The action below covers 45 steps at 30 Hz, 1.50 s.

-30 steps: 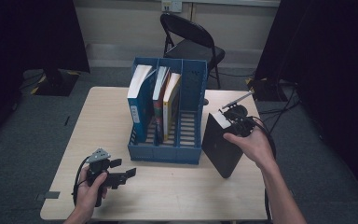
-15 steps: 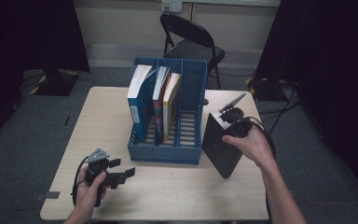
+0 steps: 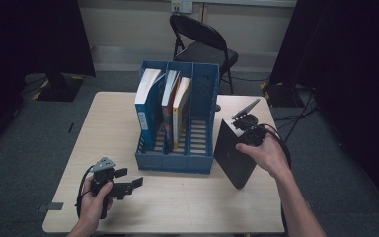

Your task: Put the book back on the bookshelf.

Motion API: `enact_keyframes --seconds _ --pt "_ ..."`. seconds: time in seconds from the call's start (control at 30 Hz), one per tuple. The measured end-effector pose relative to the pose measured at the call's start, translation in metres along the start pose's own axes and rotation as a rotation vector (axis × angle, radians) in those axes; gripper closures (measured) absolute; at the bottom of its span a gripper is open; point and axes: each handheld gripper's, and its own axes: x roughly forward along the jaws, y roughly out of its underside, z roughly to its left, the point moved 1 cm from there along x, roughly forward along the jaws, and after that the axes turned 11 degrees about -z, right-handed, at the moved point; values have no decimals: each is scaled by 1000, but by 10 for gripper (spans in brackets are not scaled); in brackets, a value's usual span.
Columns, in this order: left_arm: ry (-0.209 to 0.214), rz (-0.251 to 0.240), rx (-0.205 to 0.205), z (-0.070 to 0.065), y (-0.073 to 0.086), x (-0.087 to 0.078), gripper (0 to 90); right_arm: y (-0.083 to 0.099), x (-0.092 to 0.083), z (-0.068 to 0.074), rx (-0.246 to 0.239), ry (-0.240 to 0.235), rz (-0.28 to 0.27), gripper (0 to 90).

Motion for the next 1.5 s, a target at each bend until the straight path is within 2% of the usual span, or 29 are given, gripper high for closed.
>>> enact_keyframes --seconds 0.3,0.5,0.93,1.5 --pt "-3 4 -6 1 0 1 195 2 -2 -1 21 4 -5 533" --pt "-7 8 -7 1 0 1 195 2 -7 -5 38 2 -32 534" --pt "-2 5 -11 2 0 2 195 -3 -17 -8 42 13 -45 534" --pt "-3 7 -8 2 -1 2 195 -11 -39 -7 46 25 -97 535"
